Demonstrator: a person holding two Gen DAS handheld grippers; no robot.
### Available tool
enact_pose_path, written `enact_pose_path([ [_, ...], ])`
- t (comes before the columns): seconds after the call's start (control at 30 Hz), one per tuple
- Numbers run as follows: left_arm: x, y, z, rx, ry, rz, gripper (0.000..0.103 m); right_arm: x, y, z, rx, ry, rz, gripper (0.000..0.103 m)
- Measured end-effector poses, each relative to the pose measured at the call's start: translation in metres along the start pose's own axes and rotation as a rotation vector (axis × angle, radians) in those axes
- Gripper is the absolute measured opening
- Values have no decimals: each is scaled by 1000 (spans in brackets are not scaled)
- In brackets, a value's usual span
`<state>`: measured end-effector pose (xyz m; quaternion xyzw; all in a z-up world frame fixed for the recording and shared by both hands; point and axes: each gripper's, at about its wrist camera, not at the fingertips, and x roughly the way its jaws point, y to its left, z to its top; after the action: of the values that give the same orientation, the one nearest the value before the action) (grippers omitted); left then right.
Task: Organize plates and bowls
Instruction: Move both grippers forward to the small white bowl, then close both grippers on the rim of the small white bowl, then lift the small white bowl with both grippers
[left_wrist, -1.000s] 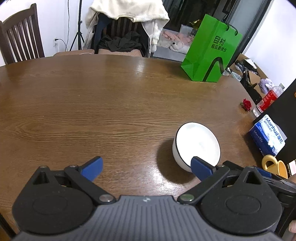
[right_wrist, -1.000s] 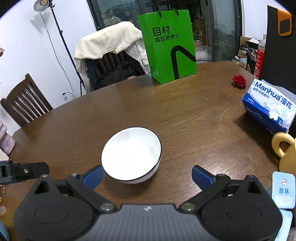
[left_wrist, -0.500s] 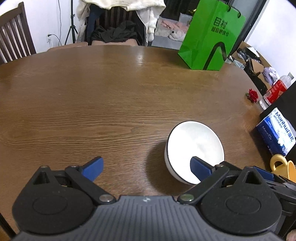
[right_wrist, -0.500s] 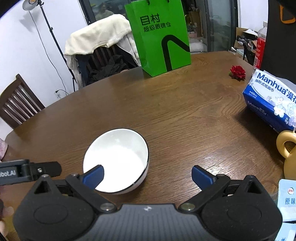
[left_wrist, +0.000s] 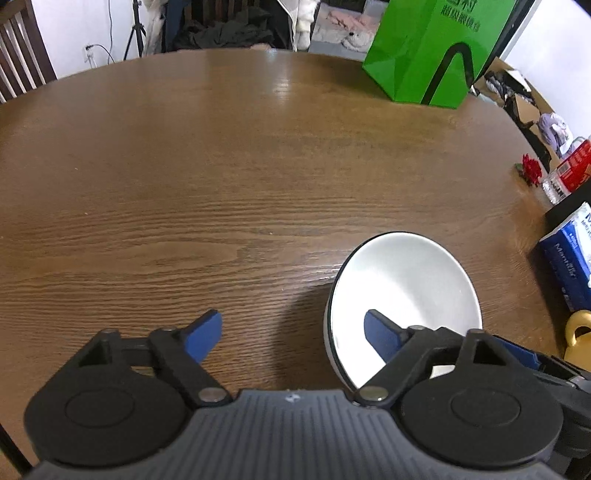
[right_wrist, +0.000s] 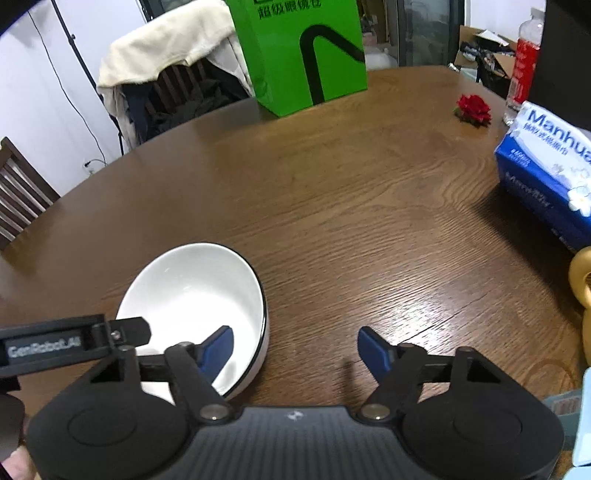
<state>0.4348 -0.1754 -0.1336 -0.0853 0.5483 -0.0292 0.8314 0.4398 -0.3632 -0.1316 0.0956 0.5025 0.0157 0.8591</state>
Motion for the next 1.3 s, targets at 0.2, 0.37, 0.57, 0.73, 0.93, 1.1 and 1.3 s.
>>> enact_pose_path([
  [0.2,20,-4,2,0,37,-20,68,15,3,1,4,41,23,52],
  [0.37,26,-10,4,19,28,-34,53,24,8,3,-6,59,35,36],
  [0.57,27,-14,4,30,30,-92,24,28,10,5,-4,63,71,18],
  [0.73,27,-15,4,36,32,-111,20,29,13,6,-10,60,82,13],
  [0.93,26,-15,4,30,32,-113,20,30,13,7,-7,58,83,13],
  [1.1,24,-14,3,39,32,-113,19,30,10,5,-4,57,85,13],
  [1.3,20,-16,3,51,20,-114,19,27,10,4,-4,50,86,13],
])
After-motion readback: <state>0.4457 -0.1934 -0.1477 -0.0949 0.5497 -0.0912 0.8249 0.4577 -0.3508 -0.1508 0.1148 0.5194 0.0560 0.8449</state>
